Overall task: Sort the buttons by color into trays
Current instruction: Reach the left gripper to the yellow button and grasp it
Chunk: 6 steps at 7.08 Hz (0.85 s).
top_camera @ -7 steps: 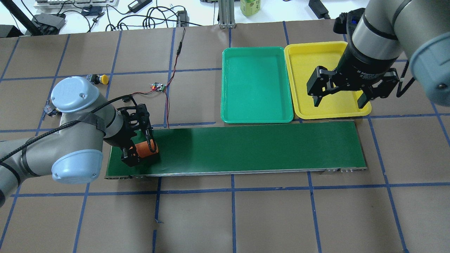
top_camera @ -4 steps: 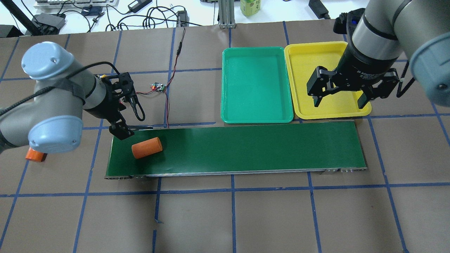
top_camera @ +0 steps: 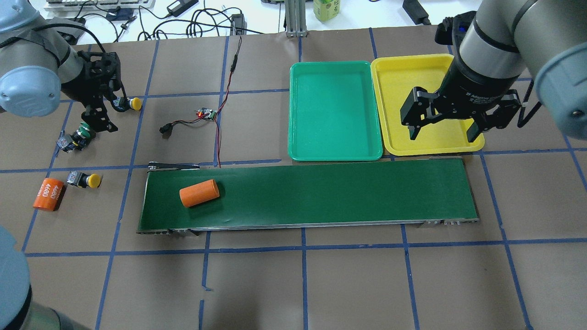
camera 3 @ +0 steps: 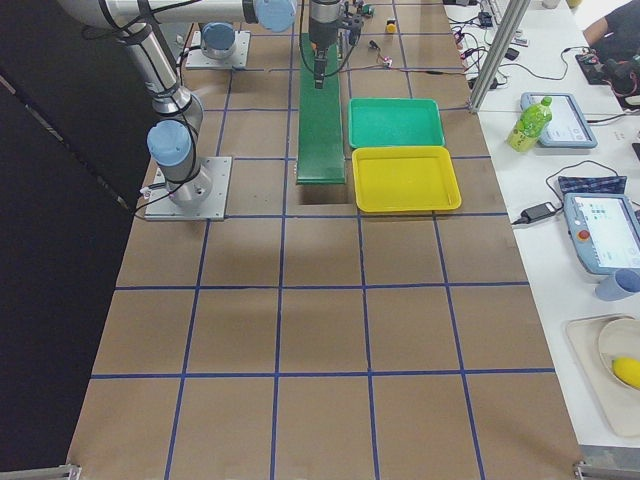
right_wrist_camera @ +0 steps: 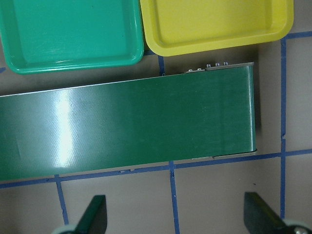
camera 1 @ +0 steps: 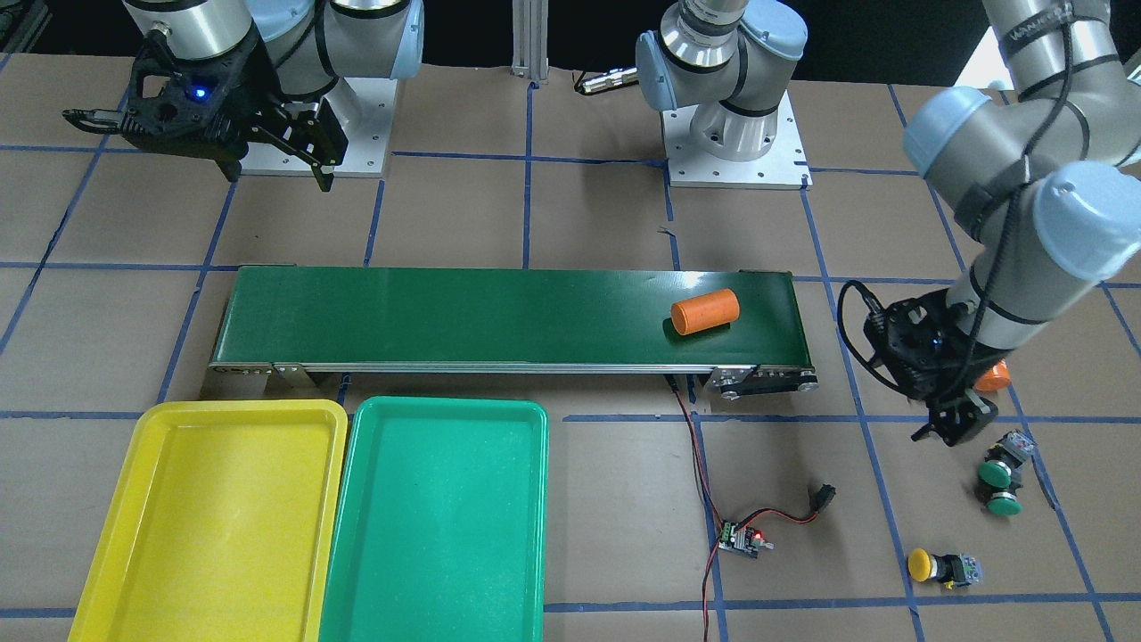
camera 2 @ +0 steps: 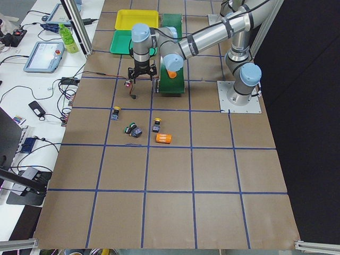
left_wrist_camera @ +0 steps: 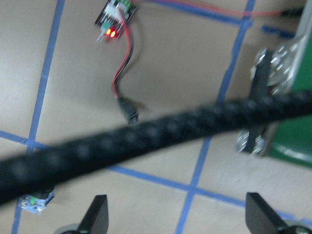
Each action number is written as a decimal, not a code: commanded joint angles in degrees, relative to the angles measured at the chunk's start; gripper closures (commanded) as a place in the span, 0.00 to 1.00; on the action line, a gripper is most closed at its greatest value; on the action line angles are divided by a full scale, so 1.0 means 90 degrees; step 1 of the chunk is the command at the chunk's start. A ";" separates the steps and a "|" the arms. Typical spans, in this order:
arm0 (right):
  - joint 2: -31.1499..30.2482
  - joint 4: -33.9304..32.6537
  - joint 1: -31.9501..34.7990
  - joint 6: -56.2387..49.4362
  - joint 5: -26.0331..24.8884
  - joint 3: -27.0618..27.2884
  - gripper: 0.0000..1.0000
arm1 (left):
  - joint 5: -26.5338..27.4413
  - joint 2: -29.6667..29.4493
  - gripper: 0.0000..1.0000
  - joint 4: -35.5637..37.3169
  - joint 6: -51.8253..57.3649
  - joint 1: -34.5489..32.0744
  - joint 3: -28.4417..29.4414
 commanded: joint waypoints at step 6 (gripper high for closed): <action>0.0000 -0.0008 0.0000 0.0000 -0.0003 0.0000 0.00 | -0.0256 -0.2394 0.00 0.0698 0.1222 0.0253 0.1951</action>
